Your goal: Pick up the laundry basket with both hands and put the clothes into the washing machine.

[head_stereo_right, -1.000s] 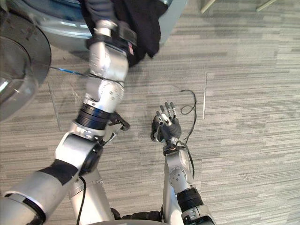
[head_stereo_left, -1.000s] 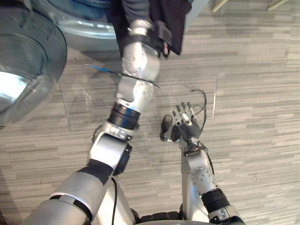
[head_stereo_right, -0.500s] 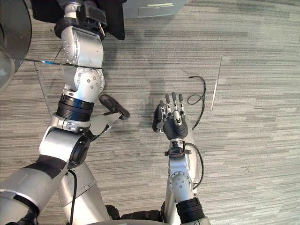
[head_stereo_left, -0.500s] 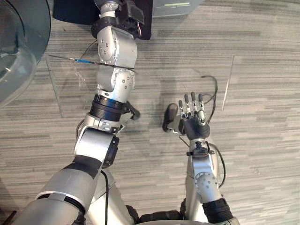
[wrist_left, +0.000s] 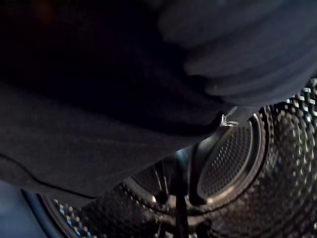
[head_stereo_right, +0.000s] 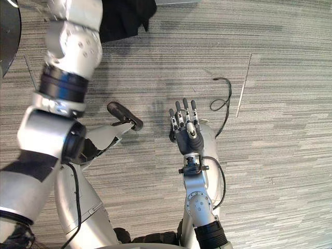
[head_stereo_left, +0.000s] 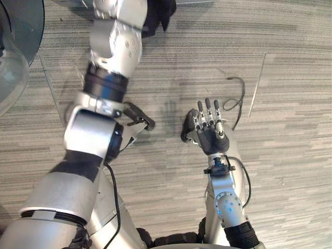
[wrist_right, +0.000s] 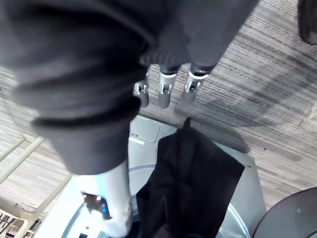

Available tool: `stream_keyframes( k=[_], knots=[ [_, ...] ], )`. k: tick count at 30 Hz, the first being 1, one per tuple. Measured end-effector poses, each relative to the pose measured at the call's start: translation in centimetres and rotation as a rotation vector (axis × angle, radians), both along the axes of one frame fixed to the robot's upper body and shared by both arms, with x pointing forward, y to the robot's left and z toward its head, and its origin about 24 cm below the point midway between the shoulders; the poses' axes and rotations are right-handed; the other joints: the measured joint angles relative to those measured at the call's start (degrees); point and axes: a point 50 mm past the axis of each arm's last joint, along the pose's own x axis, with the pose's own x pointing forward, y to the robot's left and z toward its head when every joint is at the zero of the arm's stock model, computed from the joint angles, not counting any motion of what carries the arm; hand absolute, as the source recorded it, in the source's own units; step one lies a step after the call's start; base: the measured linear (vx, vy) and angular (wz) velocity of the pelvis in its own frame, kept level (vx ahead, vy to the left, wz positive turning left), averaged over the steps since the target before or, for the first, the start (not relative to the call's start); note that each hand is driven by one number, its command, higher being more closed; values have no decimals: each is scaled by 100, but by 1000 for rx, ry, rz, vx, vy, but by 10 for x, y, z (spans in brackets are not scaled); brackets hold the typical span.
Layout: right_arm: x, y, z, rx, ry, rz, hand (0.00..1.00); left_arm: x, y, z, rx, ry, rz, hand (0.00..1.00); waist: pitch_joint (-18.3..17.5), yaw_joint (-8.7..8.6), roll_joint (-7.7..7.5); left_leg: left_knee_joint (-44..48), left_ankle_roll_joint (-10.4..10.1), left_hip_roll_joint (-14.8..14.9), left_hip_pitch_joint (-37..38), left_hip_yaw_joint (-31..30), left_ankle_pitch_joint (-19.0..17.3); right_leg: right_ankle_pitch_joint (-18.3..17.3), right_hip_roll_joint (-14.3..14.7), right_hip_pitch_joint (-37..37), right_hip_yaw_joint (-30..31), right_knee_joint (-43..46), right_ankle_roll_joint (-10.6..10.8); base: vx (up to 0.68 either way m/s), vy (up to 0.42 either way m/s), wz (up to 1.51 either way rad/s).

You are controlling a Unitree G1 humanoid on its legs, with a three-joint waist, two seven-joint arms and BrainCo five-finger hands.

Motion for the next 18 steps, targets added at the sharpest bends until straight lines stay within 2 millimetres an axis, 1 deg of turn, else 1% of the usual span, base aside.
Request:
stream_keyframes(
  k=[1, 2, 4, 5, 7, 9, 10, 11, 12, 13, 14, 15, 16, 17, 18],
  knots=[
    [0, 0, 0, -1, 1, 5, 0, -6, -2, 12, 25, -22, -10, 100, 0, 1, 0, -45, -25, 1, 23, 28, 11, 6, 1, 0, 2, -34, -8, 0, 0, 0],
    [0, 1, 0, -2, 2, 9, 0, -9, -2, 18, 33, -35, -7, 100, 0, 2, 0, -71, -35, 2, 34, 42, 21, 18, 1, 0, 2, -61, -13, 0, 0, 0],
    [0, 2, 0, -4, 3, 18, 0, -19, 2, 37, 42, -74, 5, 100, 0, 2, 0, -146, -41, 7, 72, 87, 60, 56, 14, -1, 3, -138, -38, 12, -17, -6],
    [0, 2, 0, -3, 3, 18, 0, -21, 4, 41, 42, -79, 12, 100, 0, 3, 1, -156, -37, 7, 75, 92, 67, 57, 17, -1, 3, -144, -39, 0, 0, 0],
    [1, 0, 1, -5, 2, 19, 0, -25, 12, 55, 27, -77, 27, 100, 0, 11, 2, -233, -4, -2, 101, 146, 112, 60, 22, -1, 0, -196, -42, 14, -10, 2],
    [2, -1, 2, -5, -1, 15, 0, -29, 20, 65, -4, -66, 6, 100, 1, 8, 8, -302, 8, -9, 164, 248, 122, 66, 13, -4, 23, -243, -32, 28, -13, 3],
    [2, -1, 3, -6, 0, 16, 0, -38, 27, 76, -43, -73, -25, 100, 1, 6, 8, -358, 10, -9, 189, 290, 123, 91, 27, -12, 34, -296, -13, 0, 0, 0],
    [2, -1, 3, -6, -1, 16, 0, -45, 30, 83, -68, -89, -45, 100, 0, 5, 10, -394, 28, -13, 200, 319, 133, 105, 31, -21, 39, -328, -7, 29, 3, -7],
    [2, -1, 4, -5, -3, 14, 0, -64, 36, 100, -134, -131, -101, 100, -1, 2, 12, -489, 96, -28, 225, 399, 168, 141, 40, -52, 57, -408, 8, 20, 9, -4],
    [1, -1, 5, -3, -4, 13, 0, -75, 39, 108, -157, -162, -119, 100, -2, -1, 14, -527, 106, -38, 225, 428, 175, 156, 44, -73, 65, -444, 21, 38, 15, -8],
    [-2, -3, 6, -1, -4, 7, 0, -88, 44, 114, -132, -219, -110, 100, -2, 2, 18, -576, 117, -39, 218, 493, 189, 184, 81, -122, 91, -509, 20, 23, 9, -9],
    [-4, -5, 7, -3, -6, 4, 0, -89, 43, 112, -133, -235, -140, 100, -2, 13, 18, -591, 120, -33, 200, 501, 192, 196, 103, -139, 96, -538, 23, 33, 13, -11],
    [-6, -7, 8, -15, -14, 7, 0, -94, 38, 111, -131, -267, -170, 100, -2, 19, 18, -614, 124, -23, 141, 502, 201, 207, 115, -172, 67, -583, 15, 43, 19, -1],
    [-11, -13, 10, -37, -36, 8, 0, -101, 29, 111, -86, -326, -149, 100, 3, 23, 26, -614, 137, -13, 106, 528, 207, 208, 101, -203, 41, -588, 15, 51, 23, 3],
    [-12, -15, 11, -45, -48, 7, 0, -101, 26, 110, -57, -339, -130, 100, 3, 30, 27, -614, 137, -14, 105, 530, 208, 208, 96, -202, 39, -590, 15, 44, 20, 6]
  ],
)
